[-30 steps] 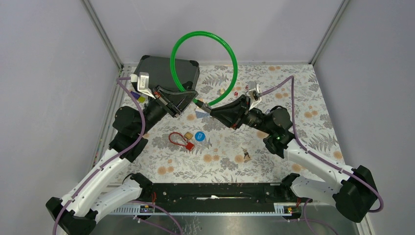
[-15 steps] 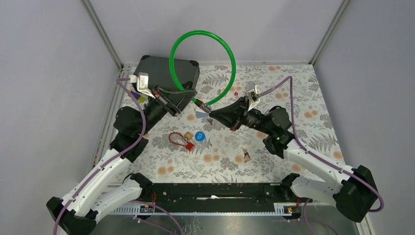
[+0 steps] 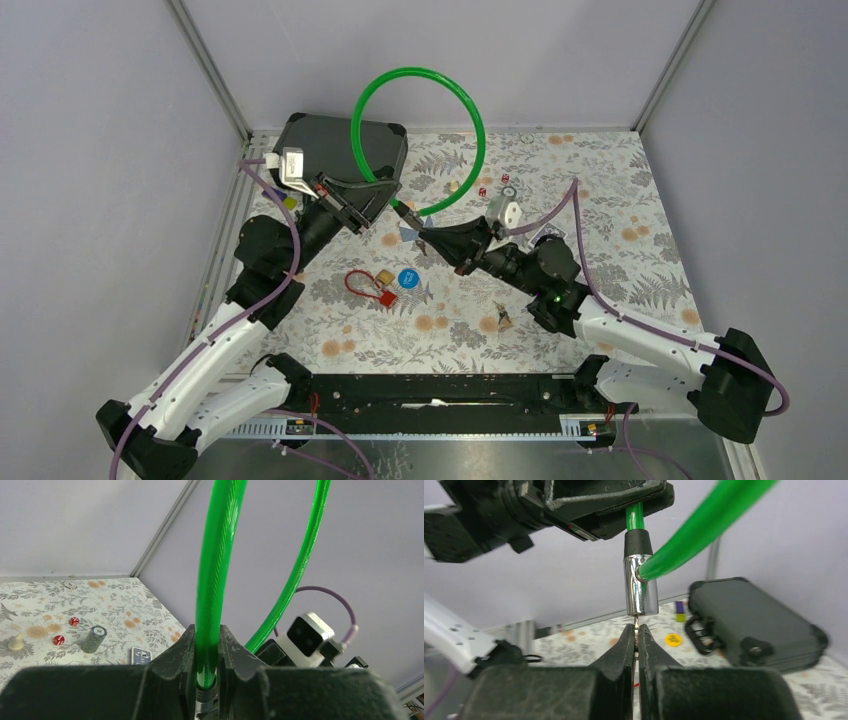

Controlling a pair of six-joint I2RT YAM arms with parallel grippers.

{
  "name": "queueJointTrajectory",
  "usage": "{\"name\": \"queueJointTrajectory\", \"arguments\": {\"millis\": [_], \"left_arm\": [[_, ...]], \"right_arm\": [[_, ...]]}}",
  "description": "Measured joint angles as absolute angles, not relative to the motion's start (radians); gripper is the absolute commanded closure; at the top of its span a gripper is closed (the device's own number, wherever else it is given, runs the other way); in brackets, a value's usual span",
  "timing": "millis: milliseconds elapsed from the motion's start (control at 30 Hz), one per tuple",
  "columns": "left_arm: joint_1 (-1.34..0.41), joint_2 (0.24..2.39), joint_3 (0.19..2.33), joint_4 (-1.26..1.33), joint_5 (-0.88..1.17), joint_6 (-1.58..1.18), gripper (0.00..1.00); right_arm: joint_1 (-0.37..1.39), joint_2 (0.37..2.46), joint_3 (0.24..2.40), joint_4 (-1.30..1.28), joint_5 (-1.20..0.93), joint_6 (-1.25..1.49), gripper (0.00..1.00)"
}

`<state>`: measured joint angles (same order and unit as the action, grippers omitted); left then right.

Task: Lock with the key
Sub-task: Lock the lock.

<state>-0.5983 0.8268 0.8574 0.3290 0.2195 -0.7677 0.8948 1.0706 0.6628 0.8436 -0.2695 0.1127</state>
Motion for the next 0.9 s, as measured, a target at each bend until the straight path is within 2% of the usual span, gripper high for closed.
{"name": "queueJointTrajectory", "arguments": {"millis": [333, 900], "left_arm": [[-0.595, 0.839, 0.857, 0.328, 0.202, -0.764, 1.00], [-0.601, 0.868, 0.857, 0.334, 0.183, -0.765, 1.00]], "right_arm": [[1.007, 1.083, 0.636, 0.889, -0.019, -0.201, 1.00], [1.119, 1.139, 0.604, 1.003, 0.229, -0.492, 1.00]]}}
